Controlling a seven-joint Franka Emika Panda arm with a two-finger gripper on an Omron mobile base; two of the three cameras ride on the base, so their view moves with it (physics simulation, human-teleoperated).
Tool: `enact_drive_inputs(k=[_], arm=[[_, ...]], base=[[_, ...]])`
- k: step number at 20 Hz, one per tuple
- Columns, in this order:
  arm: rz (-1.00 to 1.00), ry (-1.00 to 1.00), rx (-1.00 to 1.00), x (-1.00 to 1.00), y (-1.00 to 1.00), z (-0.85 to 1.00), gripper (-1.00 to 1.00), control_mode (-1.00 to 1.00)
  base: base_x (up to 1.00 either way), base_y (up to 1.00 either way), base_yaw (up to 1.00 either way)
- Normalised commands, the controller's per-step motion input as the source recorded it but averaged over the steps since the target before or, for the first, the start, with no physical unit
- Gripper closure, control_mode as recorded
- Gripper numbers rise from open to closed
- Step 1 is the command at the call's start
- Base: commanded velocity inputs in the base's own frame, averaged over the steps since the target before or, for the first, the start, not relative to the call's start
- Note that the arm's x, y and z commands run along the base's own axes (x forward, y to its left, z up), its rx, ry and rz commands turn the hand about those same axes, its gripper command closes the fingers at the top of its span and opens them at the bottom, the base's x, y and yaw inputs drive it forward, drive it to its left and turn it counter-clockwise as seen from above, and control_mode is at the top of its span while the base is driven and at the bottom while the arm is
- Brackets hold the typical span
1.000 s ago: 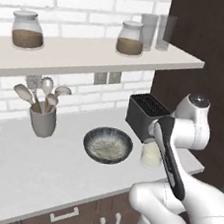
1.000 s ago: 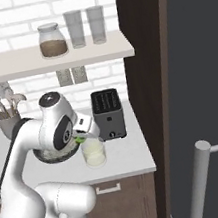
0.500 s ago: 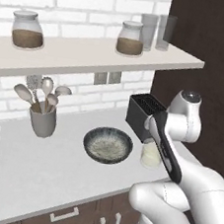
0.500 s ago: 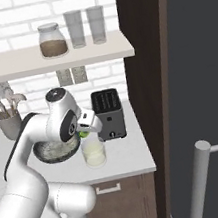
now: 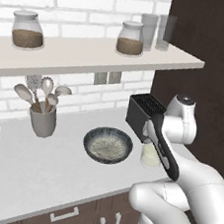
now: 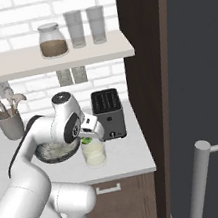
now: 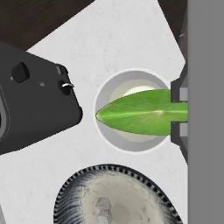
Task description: Grab a lemon wedge from the fridge and one ice cube from the ice bowl, and put them in the glass of lemonade.
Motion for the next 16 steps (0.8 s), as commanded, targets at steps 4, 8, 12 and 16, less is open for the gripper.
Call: enact_drive_inputs(k=[4,8,12,16], arm=[[0.00,0.00,0.00,0.20,0.00,0.00,1.00,-1.00],[0.00,0.01,0.00,0.34,0.00,0.00,1.00,-1.00],[0.00,0.00,0.00,0.08,0.00,-0.01,1.00,-1.00],[0.00,0.00,0.00,0.00,-0.01,-0.03,1.00,-1.00]], base=[[0.00,0.00,0.00],[0.00,0.00,0.00],[0.00,0.00,0.00],[0.00,0.00,0.00]])
